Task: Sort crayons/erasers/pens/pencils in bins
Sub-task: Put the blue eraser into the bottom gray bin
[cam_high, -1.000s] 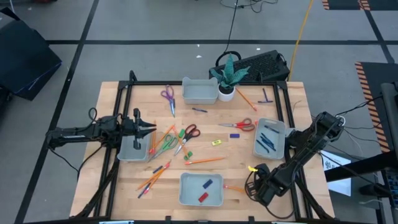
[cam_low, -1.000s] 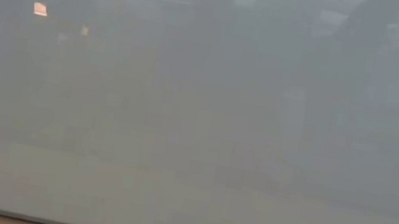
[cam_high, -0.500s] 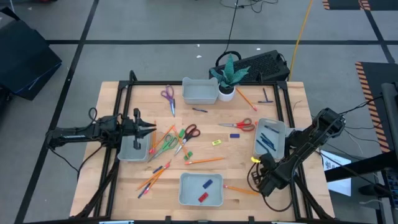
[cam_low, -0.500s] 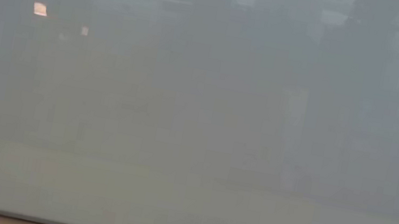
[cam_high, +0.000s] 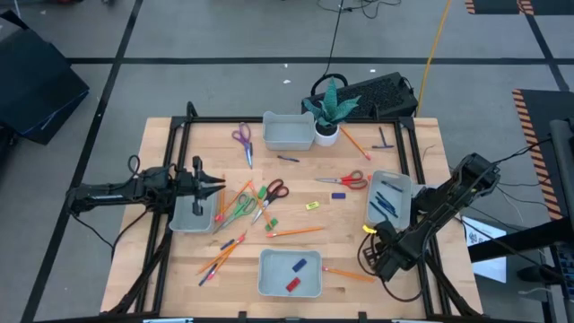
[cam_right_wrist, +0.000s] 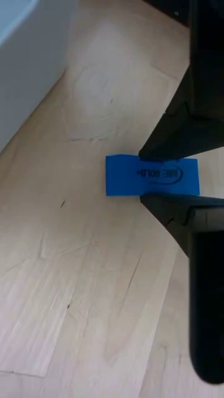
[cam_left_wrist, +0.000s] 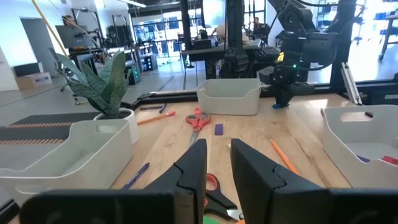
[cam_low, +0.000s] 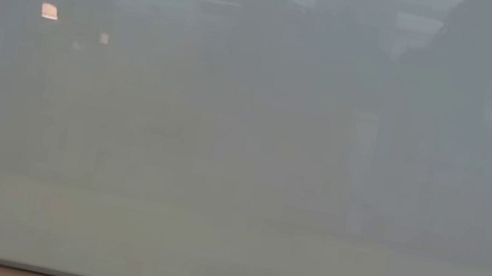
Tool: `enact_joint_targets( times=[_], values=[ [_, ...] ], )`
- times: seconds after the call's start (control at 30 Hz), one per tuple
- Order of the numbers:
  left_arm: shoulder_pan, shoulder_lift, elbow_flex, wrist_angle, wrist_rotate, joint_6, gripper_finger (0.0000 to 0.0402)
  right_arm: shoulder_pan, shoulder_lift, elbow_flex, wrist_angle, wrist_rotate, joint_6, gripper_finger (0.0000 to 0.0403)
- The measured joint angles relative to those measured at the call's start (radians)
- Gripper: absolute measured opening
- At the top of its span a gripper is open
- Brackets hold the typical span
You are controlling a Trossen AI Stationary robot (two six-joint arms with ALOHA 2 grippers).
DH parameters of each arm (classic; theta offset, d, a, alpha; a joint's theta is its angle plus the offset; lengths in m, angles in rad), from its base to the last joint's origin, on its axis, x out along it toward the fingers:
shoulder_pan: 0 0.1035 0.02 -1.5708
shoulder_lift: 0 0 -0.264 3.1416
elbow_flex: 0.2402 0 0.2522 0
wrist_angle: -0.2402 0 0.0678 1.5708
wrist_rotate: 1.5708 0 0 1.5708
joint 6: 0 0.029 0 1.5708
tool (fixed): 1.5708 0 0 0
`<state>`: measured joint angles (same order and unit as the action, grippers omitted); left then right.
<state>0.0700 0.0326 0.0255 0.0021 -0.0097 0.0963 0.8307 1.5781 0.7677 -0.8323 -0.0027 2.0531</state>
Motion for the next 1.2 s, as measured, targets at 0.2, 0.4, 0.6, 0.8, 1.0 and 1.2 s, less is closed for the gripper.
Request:
enact_joint_targets(
  times=[0.2, 0.4, 0.6, 0.8, 1.0, 1.2],
  values=[
    [0.000, 0.000, 0.000, 0.001, 0.000, 0.000, 0.0076, 0.000, 0.001, 0.000, -0.005, 0.001, -0.024, 0.0081],
    [0.000, 0.000, 0.000, 0.001, 0.000, 0.000, 0.0076, 0.000, 0.002, -0.001, -0.006, 0.013, -0.041, 0.0077],
    [0.000, 0.000, 0.000, 0.000, 0.000, 0.000, 0.0076, 0.001, 0.001, 0.005, -0.011, 0.041, -0.067, 0.0067],
    [0.000, 0.000, 0.000, 0.001, 0.000, 0.000, 0.0076, 0.002, -0.011, 0.054, -0.034, 0.089, -0.137, 0.0068],
    [0.000, 0.000, 0.000, 0.001, 0.000, 0.000, 0.0076, -0.009, -0.016, 0.181, -0.028, 0.259, -0.297, 0.0066],
    [0.000, 0.000, 0.000, 0.001, 0.000, 0.000, 0.0076, -0.061, -0.018, 0.351, 0.075, 0.454, -0.624, 0.0065]
  ],
)
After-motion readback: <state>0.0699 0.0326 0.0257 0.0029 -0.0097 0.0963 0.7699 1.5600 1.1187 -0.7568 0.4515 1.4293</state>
